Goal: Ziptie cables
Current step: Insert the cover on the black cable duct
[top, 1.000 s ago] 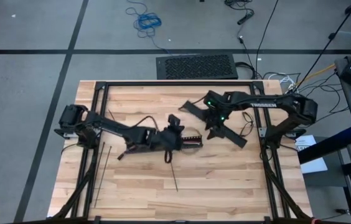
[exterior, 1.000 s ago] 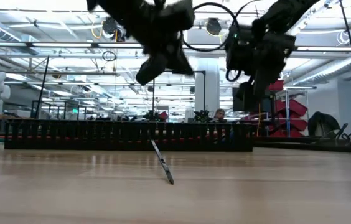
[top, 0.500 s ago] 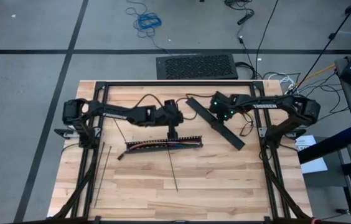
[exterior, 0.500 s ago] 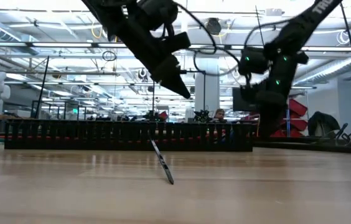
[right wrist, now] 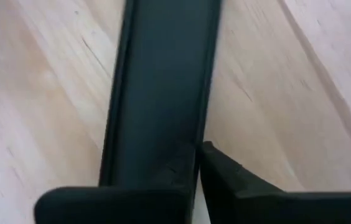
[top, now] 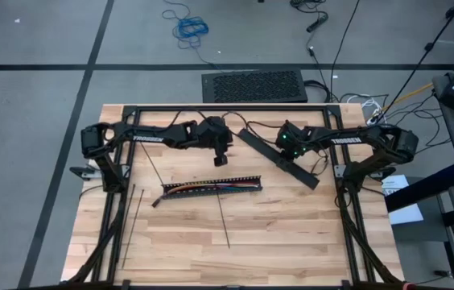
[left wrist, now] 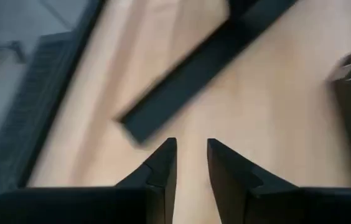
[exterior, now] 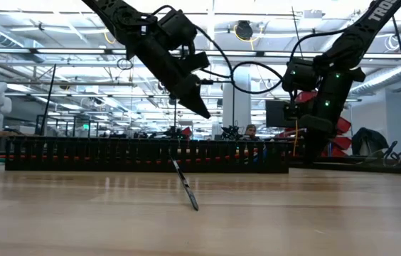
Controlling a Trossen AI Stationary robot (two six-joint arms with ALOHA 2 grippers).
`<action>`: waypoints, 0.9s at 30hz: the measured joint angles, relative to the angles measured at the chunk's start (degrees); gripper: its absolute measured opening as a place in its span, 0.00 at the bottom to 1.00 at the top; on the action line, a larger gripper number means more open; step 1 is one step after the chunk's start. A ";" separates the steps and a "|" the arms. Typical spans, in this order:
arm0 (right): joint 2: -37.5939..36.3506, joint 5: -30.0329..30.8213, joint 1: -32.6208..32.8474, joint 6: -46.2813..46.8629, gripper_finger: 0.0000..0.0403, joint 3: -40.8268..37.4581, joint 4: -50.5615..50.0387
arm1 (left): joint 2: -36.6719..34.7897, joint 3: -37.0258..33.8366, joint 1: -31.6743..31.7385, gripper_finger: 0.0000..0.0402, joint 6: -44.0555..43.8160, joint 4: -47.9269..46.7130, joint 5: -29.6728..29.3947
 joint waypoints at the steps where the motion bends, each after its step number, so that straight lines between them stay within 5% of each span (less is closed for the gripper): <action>1: 0.00 0.01 0.01 -0.20 0.02 -0.01 -0.01 | 0.00 0.00 0.34 0.22 0.80 -0.01 -1.55; 7: -3.45 3.12 4.25 -4.09 0.00 0.04 -1.75 | 0.00 0.00 1.74 0.22 1.90 -0.11 -4.55; 13: -10.76 13.52 13.51 -8.66 0.00 1.94 -1.70 | 0.00 0.00 1.60 0.22 1.87 1.55 7.87; 17: -13.39 18.70 18.56 -10.06 0.00 3.77 -1.93 | 0.00 0.00 1.75 0.23 3.46 2.97 10.43; 27: -13.64 27.03 25.46 -12.84 0.00 6.63 -3.28 | -0.01 0.52 1.91 0.54 2.29 2.08 11.01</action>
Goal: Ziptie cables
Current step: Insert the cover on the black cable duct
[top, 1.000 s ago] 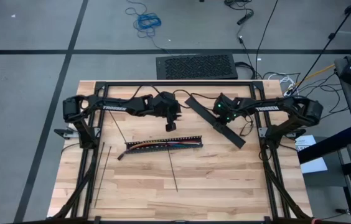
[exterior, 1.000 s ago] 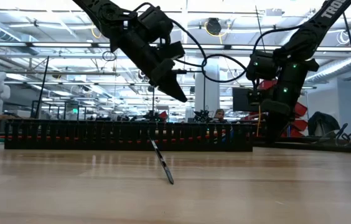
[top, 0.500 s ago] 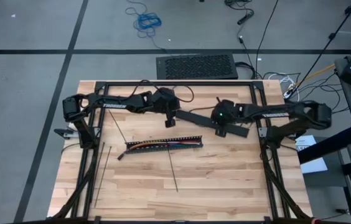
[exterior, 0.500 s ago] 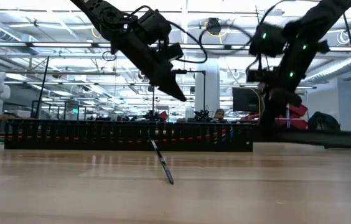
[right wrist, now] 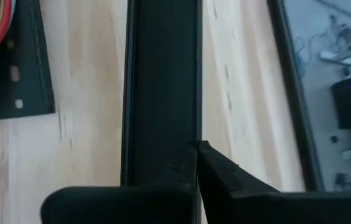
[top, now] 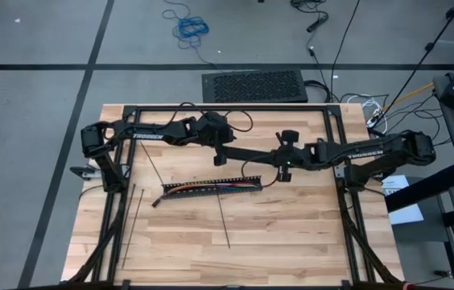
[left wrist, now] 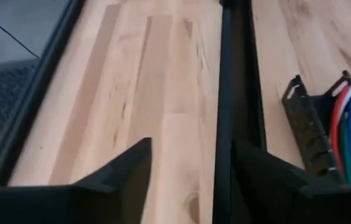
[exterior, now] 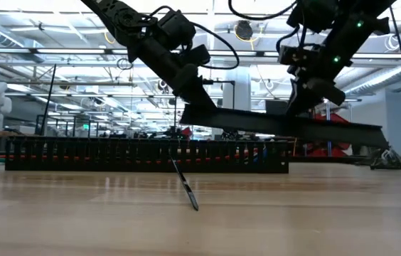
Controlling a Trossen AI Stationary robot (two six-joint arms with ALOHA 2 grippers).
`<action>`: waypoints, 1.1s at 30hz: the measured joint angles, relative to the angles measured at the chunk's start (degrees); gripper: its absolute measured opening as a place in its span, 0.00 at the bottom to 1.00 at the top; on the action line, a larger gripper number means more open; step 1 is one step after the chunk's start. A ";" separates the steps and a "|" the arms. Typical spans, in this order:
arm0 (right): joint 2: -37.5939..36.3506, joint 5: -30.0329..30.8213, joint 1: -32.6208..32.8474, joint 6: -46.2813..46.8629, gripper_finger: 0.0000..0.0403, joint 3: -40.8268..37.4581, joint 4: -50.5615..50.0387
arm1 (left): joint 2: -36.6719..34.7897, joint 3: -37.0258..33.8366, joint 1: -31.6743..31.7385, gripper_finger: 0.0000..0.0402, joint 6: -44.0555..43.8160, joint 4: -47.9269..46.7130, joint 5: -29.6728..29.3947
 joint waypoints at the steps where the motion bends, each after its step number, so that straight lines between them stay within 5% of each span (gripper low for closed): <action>1: 0.00 0.96 0.39 -0.25 0.00 0.13 0.28 | -0.01 0.00 0.01 0.57 -0.53 -0.25 0.30; 5: 0.00 3.99 1.78 -1.47 0.00 0.27 1.50 | 0.59 0.09 0.09 0.63 -0.86 -2.60 4.91; 9: -0.02 5.59 2.58 -2.54 0.00 0.29 3.20 | 2.18 0.11 0.06 0.58 -2.60 -2.51 6.97; 16: -0.04 6.72 3.50 -3.17 0.00 0.29 3.48 | 3.56 0.11 0.09 0.08 -1.75 -2.35 6.13; 18: -0.04 6.70 3.52 -3.15 0.00 0.29 3.69 | 3.58 0.11 0.06 0.04 -0.44 -1.89 5.65; 26: -1.74 2.35 4.61 -1.80 0.02 0.96 4.06 | 3.72 0.17 -6.32 0.03 15.99 -2.37 -11.52; 33: -6.93 -13.92 3.60 6.07 0.20 6.93 -0.41 | 3.64 0.22 -14.45 0.03 32.91 2.70 -33.97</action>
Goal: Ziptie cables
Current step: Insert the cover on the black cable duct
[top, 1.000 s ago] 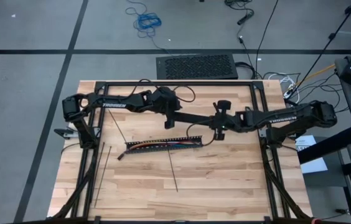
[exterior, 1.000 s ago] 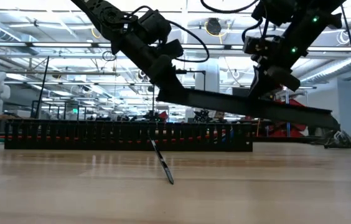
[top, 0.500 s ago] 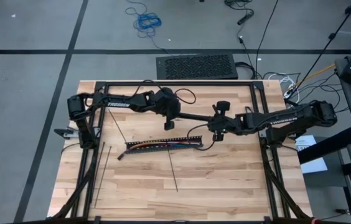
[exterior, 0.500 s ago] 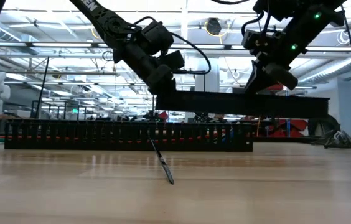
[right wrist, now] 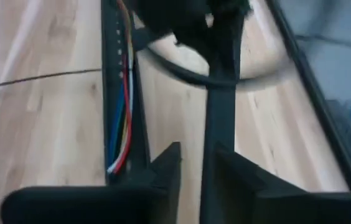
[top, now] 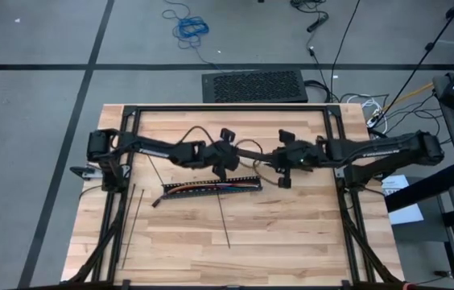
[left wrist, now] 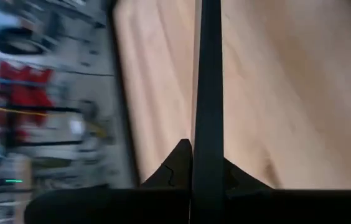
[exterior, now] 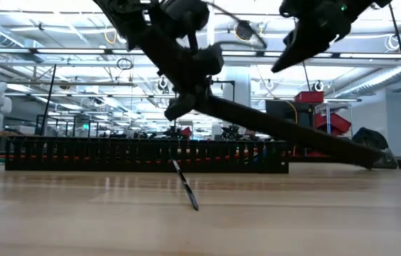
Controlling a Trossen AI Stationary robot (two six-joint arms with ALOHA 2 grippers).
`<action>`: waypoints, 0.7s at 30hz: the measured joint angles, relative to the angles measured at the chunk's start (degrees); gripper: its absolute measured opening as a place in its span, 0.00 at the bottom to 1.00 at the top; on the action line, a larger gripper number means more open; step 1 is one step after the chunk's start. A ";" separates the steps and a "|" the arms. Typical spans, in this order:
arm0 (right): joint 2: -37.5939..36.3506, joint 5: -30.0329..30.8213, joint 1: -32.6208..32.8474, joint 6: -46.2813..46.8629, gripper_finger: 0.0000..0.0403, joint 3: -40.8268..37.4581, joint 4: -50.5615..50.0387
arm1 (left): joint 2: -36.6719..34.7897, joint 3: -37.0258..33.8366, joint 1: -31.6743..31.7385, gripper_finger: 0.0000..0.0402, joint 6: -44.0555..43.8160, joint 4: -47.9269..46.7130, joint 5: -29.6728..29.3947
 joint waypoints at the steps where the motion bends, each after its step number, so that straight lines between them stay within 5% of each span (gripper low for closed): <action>1: -0.29 -1.43 -0.95 0.73 0.23 0.33 -1.88 | 0.00 0.00 -1.07 0.03 2.38 0.96 -2.31; 8: -0.30 -18.44 -9.03 5.04 0.35 1.13 -5.15 | 0.00 -0.05 -6.36 0.03 16.94 7.09 -10.54; 14: 2.14 -21.27 -11.04 3.46 0.42 1.17 -2.44 | 0.02 -0.13 -9.89 0.03 22.62 11.96 -12.93; 21: 7.04 -25.76 -11.03 3.62 0.67 2.65 0.23 | 0.02 -0.13 -11.66 0.03 24.18 13.57 -14.05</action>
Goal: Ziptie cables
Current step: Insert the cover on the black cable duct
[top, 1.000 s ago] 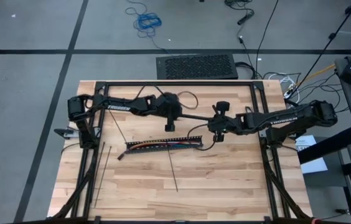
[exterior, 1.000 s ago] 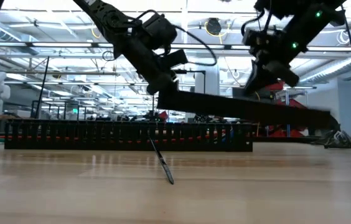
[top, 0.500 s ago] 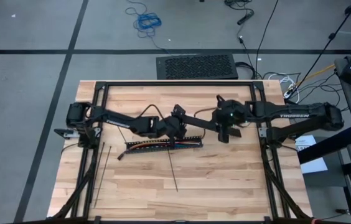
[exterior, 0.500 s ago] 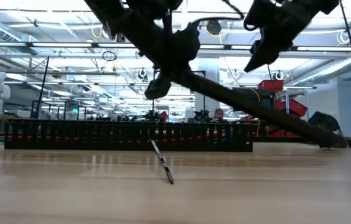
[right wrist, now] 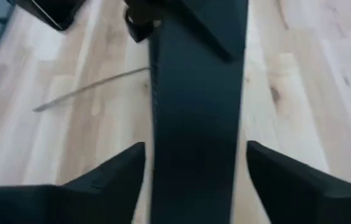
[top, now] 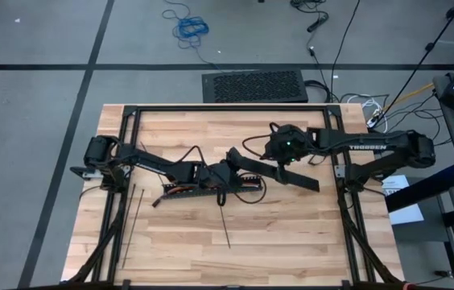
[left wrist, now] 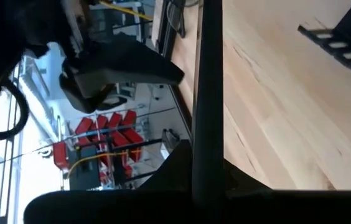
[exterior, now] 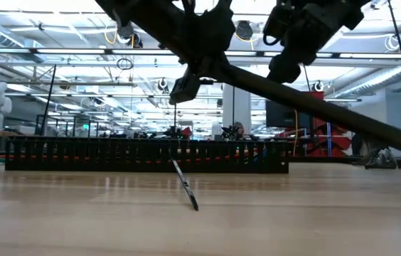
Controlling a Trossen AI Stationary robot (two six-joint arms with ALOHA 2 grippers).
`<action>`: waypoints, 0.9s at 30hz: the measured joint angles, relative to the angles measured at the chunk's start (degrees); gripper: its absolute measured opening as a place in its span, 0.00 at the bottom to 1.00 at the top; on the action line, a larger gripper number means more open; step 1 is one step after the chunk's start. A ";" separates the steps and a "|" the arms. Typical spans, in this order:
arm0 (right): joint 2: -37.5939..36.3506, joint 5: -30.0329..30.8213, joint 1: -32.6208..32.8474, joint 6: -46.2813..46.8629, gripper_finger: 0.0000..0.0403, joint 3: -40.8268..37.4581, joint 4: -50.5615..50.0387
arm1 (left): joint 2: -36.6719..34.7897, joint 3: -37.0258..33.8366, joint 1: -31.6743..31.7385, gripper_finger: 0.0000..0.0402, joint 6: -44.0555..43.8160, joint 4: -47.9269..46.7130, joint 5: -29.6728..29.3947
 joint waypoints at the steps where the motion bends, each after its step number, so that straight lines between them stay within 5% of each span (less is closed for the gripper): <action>1: 0.34 -1.10 -0.01 0.49 0.70 0.45 0.18 | 0.00 0.00 -0.13 0.03 0.00 -0.26 -0.67; 6: 3.86 -2.62 0.06 2.11 0.82 2.94 0.25 | 0.88 0.00 -0.11 0.03 1.08 -0.07 -1.28; 16: 12.38 1.31 -0.50 2.37 0.83 4.98 -0.23 | 1.90 0.04 -0.42 0.03 1.29 1.36 -2.59; 24: 11.59 0.86 -0.90 1.47 0.53 4.97 -0.86 | 1.90 0.04 -0.43 0.03 0.79 1.42 -3.56; 27: 11.59 0.78 -0.89 1.33 0.53 5.01 -1.34 | 1.90 0.07 -0.48 0.03 -0.15 1.42 -3.54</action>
